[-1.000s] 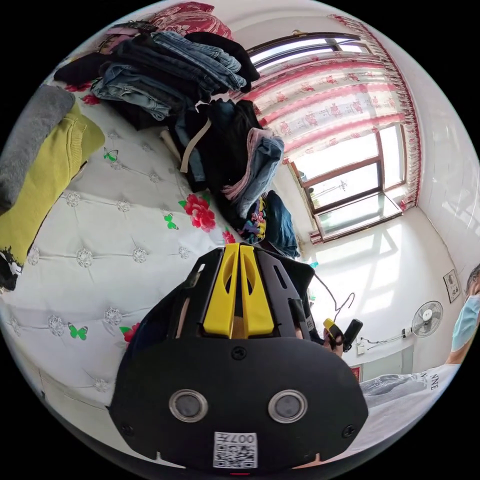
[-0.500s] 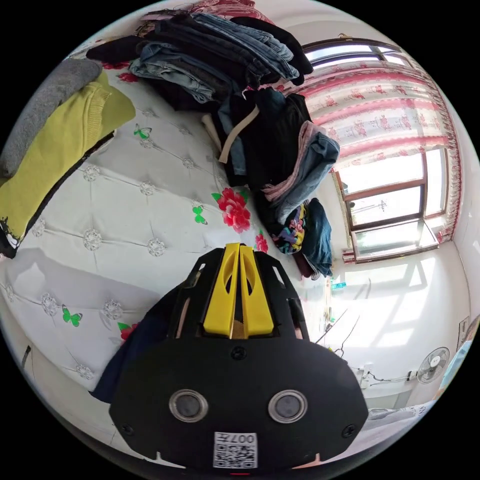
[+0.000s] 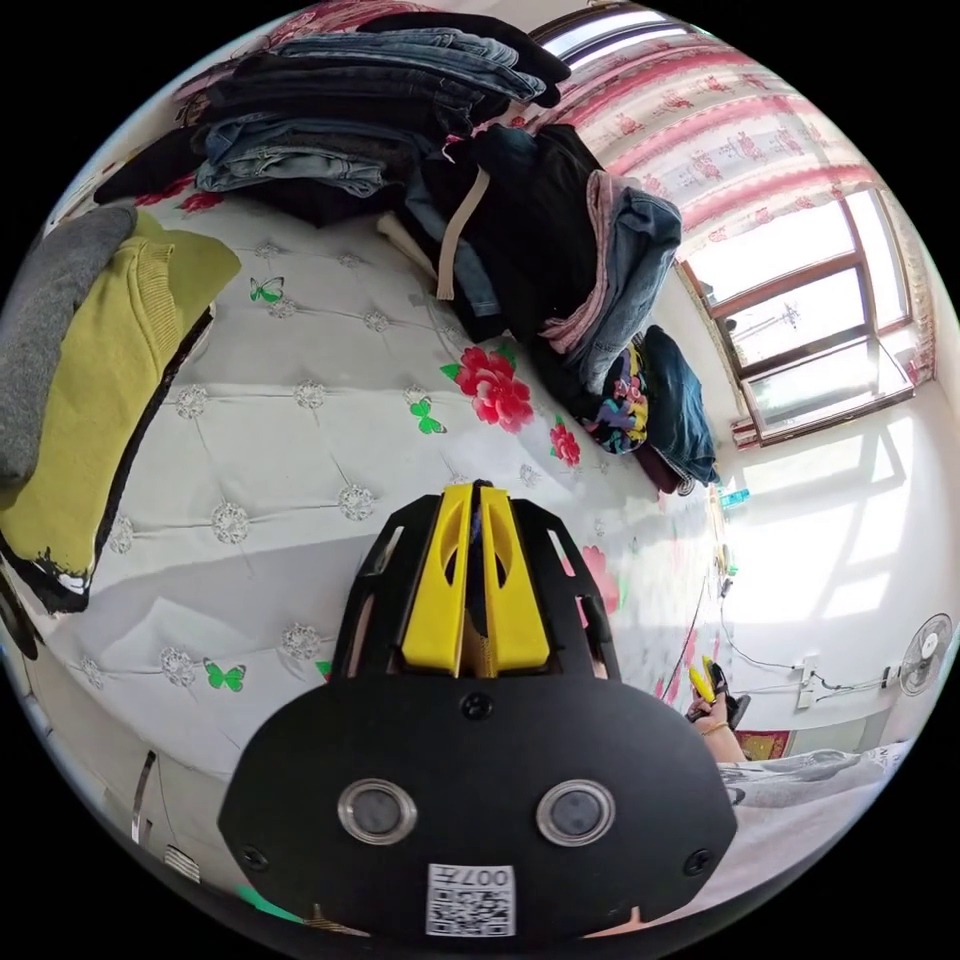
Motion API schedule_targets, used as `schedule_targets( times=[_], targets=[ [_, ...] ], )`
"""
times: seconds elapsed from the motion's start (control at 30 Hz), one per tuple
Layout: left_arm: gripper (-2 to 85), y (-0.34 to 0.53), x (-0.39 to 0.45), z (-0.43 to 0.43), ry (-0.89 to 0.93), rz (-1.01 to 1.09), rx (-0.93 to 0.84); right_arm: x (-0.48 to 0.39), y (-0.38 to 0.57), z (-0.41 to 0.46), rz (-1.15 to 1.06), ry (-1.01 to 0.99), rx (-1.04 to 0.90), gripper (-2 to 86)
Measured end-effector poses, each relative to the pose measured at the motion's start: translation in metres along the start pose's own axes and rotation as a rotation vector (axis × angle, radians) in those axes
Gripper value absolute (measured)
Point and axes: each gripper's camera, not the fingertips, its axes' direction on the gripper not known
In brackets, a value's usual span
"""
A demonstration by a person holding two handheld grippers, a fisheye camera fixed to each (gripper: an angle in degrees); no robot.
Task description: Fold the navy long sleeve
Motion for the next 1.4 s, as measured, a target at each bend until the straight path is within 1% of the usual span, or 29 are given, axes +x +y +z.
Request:
schedule_targets(
  times=[0.03, 0.1, 0.13, 0.2, 0.23, 0.3, 0.33, 0.4, 0.43, 0.47, 0.5, 0.53, 0.57, 0.6, 0.67, 0.73, 0.77, 0.9, 1.0, 1.03, 1.1, 1.17, 1.2, 1.27, 1.33, 1.37, 1.4],
  targets=[
    [0.6, 0.002, 0.000, -0.002, -0.004, 0.007, 0.001, -0.010, 0.008, 0.006, -0.042, -0.007, -0.035, 8.3],
    [2.7, 0.013, -0.002, -0.011, -0.029, 0.041, 0.014, -0.059, 0.052, 0.044, -0.230, 0.013, -0.225, 8.5],
    [3.1, 0.016, -0.003, -0.013, -0.035, 0.048, 0.015, -0.072, 0.065, 0.054, -0.277, 0.017, -0.274, 8.6],
    [4.4, 0.029, -0.009, -0.023, -0.069, 0.062, 0.010, -0.123, 0.122, 0.093, -0.461, -0.032, -0.435, 8.6],
    [4.5, 0.033, -0.011, -0.025, -0.080, 0.067, 0.011, -0.135, 0.135, 0.102, -0.502, -0.045, -0.473, 8.6],
    [5.3, 0.049, -0.018, -0.028, -0.121, 0.087, -0.001, -0.177, 0.187, 0.132, -0.660, -0.066, -0.598, 8.6],
    [5.6, 0.053, -0.020, -0.027, -0.127, 0.086, -0.013, -0.186, 0.200, 0.139, -0.697, -0.069, -0.630, 8.6],
    [6.5, 0.072, -0.028, -0.008, -0.107, 0.086, -0.093, -0.214, 0.248, 0.162, -0.841, -0.055, -0.759, 8.1],
    [6.8, 0.077, -0.030, -0.001, -0.105, 0.087, -0.119, -0.218, 0.259, 0.167, -0.873, -0.037, -0.785, 7.7],
    [7.2, 0.087, -0.034, 0.015, -0.109, 0.086, -0.175, -0.223, 0.282, 0.178, -0.928, 0.025, -0.837, 6.8],
    [7.5, 0.096, -0.038, 0.031, -0.127, 0.079, -0.227, -0.229, 0.298, 0.172, -1.000, 0.098, -0.749, 5.2],
    [7.2, 0.101, -0.040, 0.039, -0.136, 0.069, -0.253, -0.231, 0.304, 0.170, -1.033, 0.127, -0.722, 4.3],
    [6.8, 0.109, -0.045, 0.053, -0.144, 0.049, -0.301, -0.231, 0.317, 0.172, -1.057, 0.208, -0.764, 3.2],
    [3.8, 0.117, -0.043, 0.052, -0.175, 0.071, -0.237, -0.230, 0.323, 0.167, -1.040, 0.212, -0.754, 2.3],
    [1.2, 0.123, -0.040, 0.056, -0.247, 0.120, -0.239, -0.226, 0.325, 0.155, -0.975, 0.191, -0.777, 1.5],
    [0.1, 0.124, -0.038, 0.059, -0.216, 0.161, -0.296, -0.221, 0.322, 0.135, -0.906, 0.186, -0.721, 1.0],
    [-0.3, 0.123, -0.037, 0.056, -0.190, 0.184, -0.311, -0.221, 0.318, 0.116, -0.881, 0.175, -0.658, 0.7],
    [-0.8, 0.107, -0.022, 0.013, -0.117, 0.261, -0.187, -0.245, 0.277, 0.039, -0.843, 0.174, -0.435, 0.5],
    [-0.8, 0.082, -0.003, -0.020, -0.047, 0.346, -0.078, -0.279, 0.242, -0.010, -0.884, 0.162, -0.280, 0.5],
    [-0.7, 0.077, 0.002, -0.024, -0.040, 0.362, -0.066, -0.287, 0.235, -0.017, -0.891, 0.159, -0.260, 0.5],
    [-0.4, 0.057, 0.023, -0.034, -0.067, 0.437, -0.003, -0.319, 0.217, -0.038, -0.946, 0.183, -0.146, 0.8],
    [0.2, 0.041, 0.034, -0.039, -0.073, 0.447, 0.063, -0.341, 0.205, -0.043, -0.974, 0.195, -0.067, 1.3],
    [1.2, 0.030, 0.038, -0.041, -0.058, 0.427, 0.098, -0.352, 0.195, -0.043, -0.947, 0.195, -0.028, 1.7],
    [3.5, 0.018, 0.040, -0.041, -0.029, 0.395, 0.126, -0.360, 0.181, -0.039, -0.867, 0.174, -0.003, 2.5],
    [4.9, 0.017, 0.037, -0.039, -0.106, 0.356, 0.137, -0.359, 0.174, -0.030, -0.786, 0.161, -0.034, 3.2],
    [5.5, 0.024, 0.032, -0.037, -0.168, 0.339, 0.129, -0.351, 0.179, -0.025, -0.754, 0.152, -0.051, 3.6],
    [6.2, 0.036, 0.024, -0.035, -0.192, 0.336, 0.118, -0.340, 0.190, -0.021, -0.738, 0.151, -0.072, 3.8]
  ],
)
